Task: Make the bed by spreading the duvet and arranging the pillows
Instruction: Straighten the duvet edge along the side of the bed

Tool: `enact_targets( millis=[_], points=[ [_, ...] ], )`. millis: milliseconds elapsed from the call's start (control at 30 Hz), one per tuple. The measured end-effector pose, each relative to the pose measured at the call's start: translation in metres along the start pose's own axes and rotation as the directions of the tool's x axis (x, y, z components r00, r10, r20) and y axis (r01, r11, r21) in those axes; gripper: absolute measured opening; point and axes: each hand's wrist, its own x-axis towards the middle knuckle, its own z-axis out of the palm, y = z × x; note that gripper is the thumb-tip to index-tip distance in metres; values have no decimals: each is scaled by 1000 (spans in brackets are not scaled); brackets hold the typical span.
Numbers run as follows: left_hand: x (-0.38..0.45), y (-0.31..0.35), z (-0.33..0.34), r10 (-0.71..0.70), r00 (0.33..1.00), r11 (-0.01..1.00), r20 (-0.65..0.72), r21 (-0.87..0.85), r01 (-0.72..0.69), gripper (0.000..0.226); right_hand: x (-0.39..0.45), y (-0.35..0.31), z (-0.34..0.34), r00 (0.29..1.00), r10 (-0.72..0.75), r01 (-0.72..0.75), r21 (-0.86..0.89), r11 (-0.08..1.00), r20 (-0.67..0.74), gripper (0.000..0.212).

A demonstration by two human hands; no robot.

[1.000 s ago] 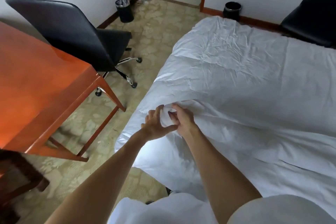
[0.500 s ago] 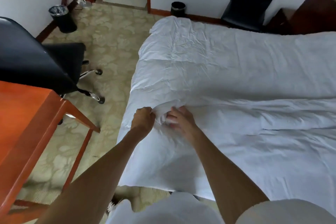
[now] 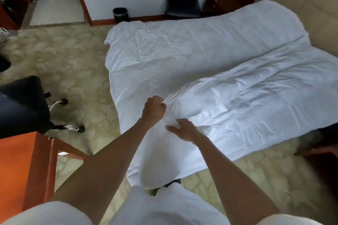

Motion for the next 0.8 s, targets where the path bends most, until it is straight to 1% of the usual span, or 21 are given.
enact_targets(
  millis=[67,100,167,200,267,300,333,367,400,433,467,533,567,633,667,700,733,800],
  points=[
    [5,-3,-3,-15,999,1000,51,7,15,33,1,-7,2,999,23,-23,-1,1000,39,45],
    [9,-4,-5,-20,996,1000,88,8,19,31,4,-11,4,999,30,-30,4,1000,44,46],
    [14,-4,-10,-12,983,1000,183,-8,14,23,15,-18,9,997,49,-51,32,998,56,42],
    [15,-5,-14,-5,973,1000,232,-16,9,23,21,-21,13,997,55,-58,49,997,54,40],
    [17,-16,-26,-11,946,999,324,-31,22,26,36,-30,21,997,61,-67,143,987,47,41],
    [19,-24,-34,-24,930,998,366,-40,41,28,43,-39,24,997,63,-71,228,971,41,42],
    [22,-32,-43,-50,914,996,403,-49,76,31,51,-47,27,997,69,-80,336,938,47,43],
    [26,-41,-52,-90,898,989,431,-70,132,37,61,-54,31,994,74,-102,468,878,77,43],
    [30,-49,-59,-135,881,974,454,-103,203,45,71,-61,33,991,71,-127,593,795,116,41],
    [33,-56,-63,-178,862,954,474,-132,269,55,79,-66,34,987,69,-150,676,721,145,40],
    [33,-61,-65,-206,847,941,491,-137,308,65,85,-70,33,985,74,-164,707,688,157,39],
    [36,-66,-61,-256,814,944,522,-48,328,83,96,-74,30,984,69,-163,687,708,162,37],
    [40,-67,-57,-286,787,943,547,14,333,86,101,-74,29,983,60,-164,687,708,172,36],
    [52,-67,-50,-345,713,933,611,139,332,72,110,-73,27,977,57,-188,699,690,207,35],
    [60,-66,-47,-365,683,930,633,213,300,63,113,-73,26,975,54,-193,700,688,215,35],
    [68,-64,-45,-374,672,927,639,273,257,57,116,-72,25,973,49,-195,694,693,224,34],
    [79,-64,-42,-381,680,921,626,322,219,53,118,-72,22,973,47,-195,688,699,228,33],
    [94,-61,-35,-368,719,909,590,392,143,42,121,-70,16,978,54,-180,679,712,202,31]
  ],
)
